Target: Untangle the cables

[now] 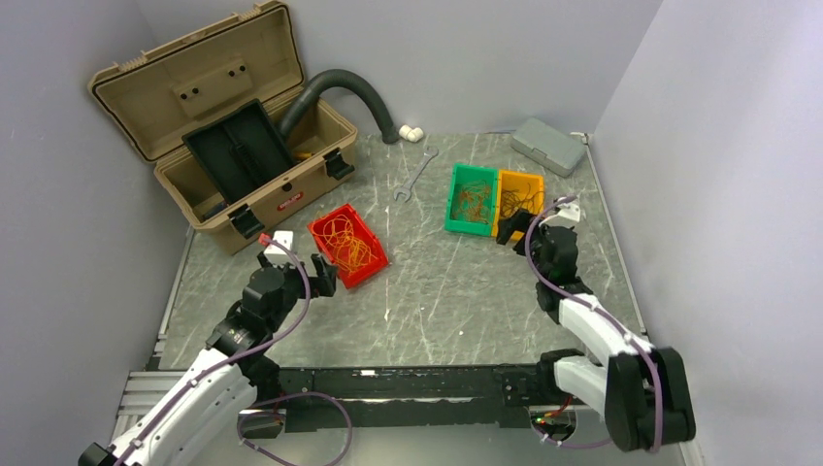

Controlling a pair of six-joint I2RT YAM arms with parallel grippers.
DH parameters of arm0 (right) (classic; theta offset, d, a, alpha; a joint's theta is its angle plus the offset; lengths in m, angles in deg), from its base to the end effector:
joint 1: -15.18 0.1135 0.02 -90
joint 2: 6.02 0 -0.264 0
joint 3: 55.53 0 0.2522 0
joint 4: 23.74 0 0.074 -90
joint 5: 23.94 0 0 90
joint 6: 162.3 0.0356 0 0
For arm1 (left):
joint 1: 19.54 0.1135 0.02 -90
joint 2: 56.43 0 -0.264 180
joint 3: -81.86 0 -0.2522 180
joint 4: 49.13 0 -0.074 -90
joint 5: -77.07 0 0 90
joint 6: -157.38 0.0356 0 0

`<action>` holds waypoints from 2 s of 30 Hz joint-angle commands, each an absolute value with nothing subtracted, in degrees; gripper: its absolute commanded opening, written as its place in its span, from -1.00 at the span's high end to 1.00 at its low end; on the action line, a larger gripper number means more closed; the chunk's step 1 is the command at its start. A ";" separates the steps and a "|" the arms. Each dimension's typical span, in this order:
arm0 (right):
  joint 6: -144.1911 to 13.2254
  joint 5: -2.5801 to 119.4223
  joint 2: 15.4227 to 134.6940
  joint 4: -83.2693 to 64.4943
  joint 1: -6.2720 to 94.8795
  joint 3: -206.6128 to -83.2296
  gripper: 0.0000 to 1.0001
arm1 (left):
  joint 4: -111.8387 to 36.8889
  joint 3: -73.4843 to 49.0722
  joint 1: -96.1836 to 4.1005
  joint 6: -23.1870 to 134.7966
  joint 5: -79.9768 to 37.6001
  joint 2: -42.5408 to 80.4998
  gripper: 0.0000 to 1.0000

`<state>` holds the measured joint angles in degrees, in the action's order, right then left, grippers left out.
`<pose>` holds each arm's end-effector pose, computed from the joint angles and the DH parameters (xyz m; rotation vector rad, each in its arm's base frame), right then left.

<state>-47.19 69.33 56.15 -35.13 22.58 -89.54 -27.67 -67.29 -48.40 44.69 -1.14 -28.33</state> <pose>0.2224 0.0268 0.1963 0.3282 1.8479 0.3389 0.1280 -0.0622 0.2150 -0.0384 1.9115 -0.4173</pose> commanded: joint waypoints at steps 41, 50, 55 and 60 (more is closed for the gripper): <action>-69.93 83.43 78.95 -75.83 17.47 -82.81 -1.00 | -76.14 -64.00 -16.56 69.33 -13.38 14.83 -0.79; -70.01 83.53 79.04 -75.97 17.41 -82.77 -1.00 | -93.09 -71.06 -15.69 71.61 -14.90 20.06 -0.83; -69.66 83.11 79.00 -75.70 17.38 -82.83 -1.00 | -96.58 -71.52 -15.68 70.83 -13.10 20.69 -0.99; -69.66 83.05 79.00 -75.68 17.42 -82.83 -1.00 | -95.92 -71.10 -15.70 71.56 -13.92 20.91 -0.99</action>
